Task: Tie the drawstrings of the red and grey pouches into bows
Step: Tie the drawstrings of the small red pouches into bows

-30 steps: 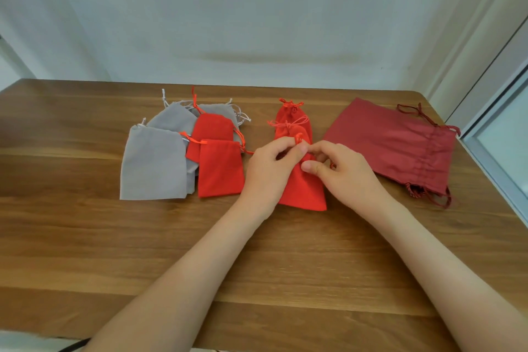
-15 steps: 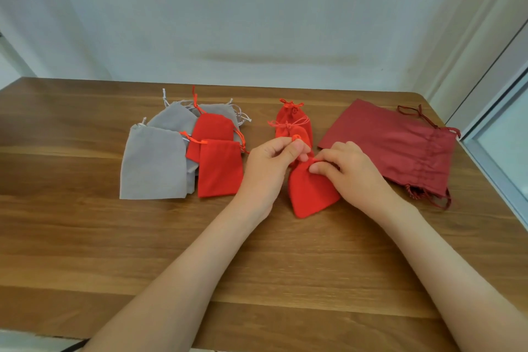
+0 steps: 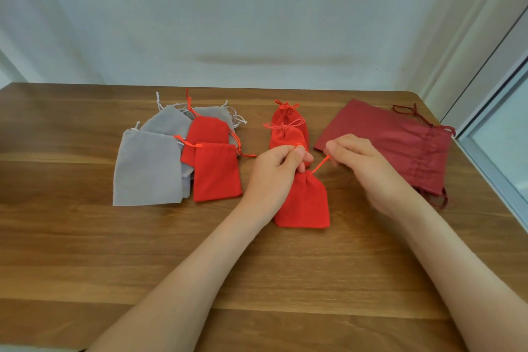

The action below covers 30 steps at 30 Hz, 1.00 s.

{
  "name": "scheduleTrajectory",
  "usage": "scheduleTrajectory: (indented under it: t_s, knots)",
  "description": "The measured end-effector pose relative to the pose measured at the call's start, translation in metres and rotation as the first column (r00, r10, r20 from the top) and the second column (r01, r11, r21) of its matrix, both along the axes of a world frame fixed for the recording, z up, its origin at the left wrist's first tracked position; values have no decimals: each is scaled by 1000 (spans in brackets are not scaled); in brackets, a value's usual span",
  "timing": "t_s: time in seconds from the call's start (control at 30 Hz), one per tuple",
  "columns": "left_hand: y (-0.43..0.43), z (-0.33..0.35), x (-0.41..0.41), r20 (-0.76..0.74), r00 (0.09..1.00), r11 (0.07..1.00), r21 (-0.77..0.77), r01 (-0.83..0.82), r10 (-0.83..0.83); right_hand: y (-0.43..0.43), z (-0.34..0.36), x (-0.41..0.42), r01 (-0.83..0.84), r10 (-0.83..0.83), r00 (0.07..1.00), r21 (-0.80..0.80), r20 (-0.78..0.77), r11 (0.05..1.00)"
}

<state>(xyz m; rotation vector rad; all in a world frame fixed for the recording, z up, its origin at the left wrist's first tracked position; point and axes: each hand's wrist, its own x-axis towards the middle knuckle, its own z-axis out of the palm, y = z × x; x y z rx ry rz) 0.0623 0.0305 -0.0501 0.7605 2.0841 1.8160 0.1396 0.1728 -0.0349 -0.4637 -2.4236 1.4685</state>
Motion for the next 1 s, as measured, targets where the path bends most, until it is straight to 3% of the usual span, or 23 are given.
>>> scheduleTrajectory:
  t_s: [0.1, 0.3, 0.43, 0.6, 0.87, 1.0]
  knots:
    - [3, -2, 0, 16, 1000, 1000, -1, -4, 4, -10, 4, 1, -106, 71, 990, -310, -122, 945]
    - [2, -1, 2, 105, 993, 997, 64, 40, -47, -15, 3, 4, -264, 194, 958, -387, -210, 884]
    - [1, 0, 4, 268, 962, 985, 173, -3, -44, -18, 1, 5, -279, 238, 950, -210, -202, 937]
    - [1, -1, 2, 299, 954, 985, 171, -25, -28, -21, -6, 1, -188, 202, 966, 102, -161, 977]
    - [2, -7, 0, 137, 990, 996, 70, -47, 37, -29, -12, -3, -95, 150, 962, 236, -229, 967]
    - [1, -4, 5, -236, 972, 992, -125, -35, 4, -28, -15, -4, -53, 112, 969, 261, -218, 964]
